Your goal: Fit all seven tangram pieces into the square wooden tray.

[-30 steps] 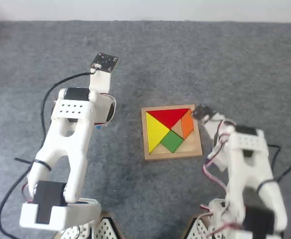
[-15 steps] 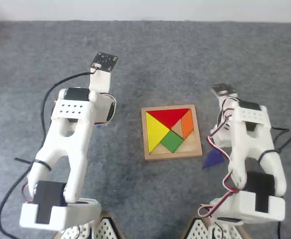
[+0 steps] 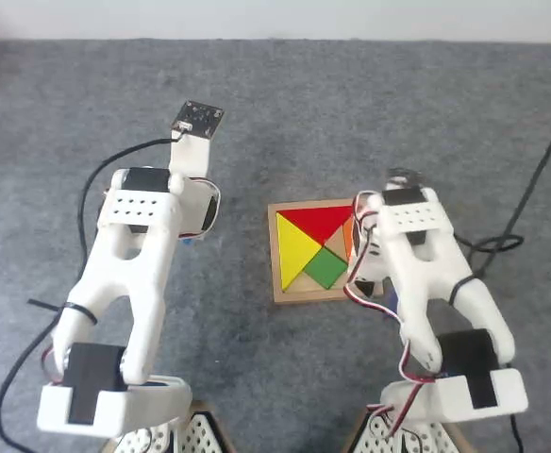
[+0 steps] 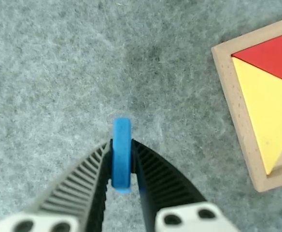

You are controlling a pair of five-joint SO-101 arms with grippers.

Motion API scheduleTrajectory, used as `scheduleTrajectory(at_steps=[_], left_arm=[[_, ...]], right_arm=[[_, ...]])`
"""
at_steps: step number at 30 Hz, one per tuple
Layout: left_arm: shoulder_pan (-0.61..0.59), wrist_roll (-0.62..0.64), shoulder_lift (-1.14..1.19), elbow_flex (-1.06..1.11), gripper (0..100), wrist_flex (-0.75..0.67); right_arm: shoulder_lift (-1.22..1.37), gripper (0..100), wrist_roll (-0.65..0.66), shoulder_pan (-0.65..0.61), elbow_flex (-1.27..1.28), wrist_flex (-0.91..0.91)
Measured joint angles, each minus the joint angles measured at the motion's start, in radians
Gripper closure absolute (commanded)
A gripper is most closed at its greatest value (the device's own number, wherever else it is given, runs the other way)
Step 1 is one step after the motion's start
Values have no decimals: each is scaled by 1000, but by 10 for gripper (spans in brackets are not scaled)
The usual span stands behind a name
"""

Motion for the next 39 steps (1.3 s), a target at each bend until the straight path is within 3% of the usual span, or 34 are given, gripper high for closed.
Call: scheduleTrajectory(at_steps=[10, 21, 27, 39], left_arm=[[0, 0, 0, 0, 987, 0], [0, 0, 0, 0, 987, 0], [0, 0, 0, 0, 987, 0], [0, 0, 0, 0, 987, 0]], right_arm=[[-12, 760, -8, 181, 32, -80], [-14, 761, -8, 183, 135, -150], [-15, 857, -8, 190, 181, -222], [-34, 893, -9, 201, 189, -232]])
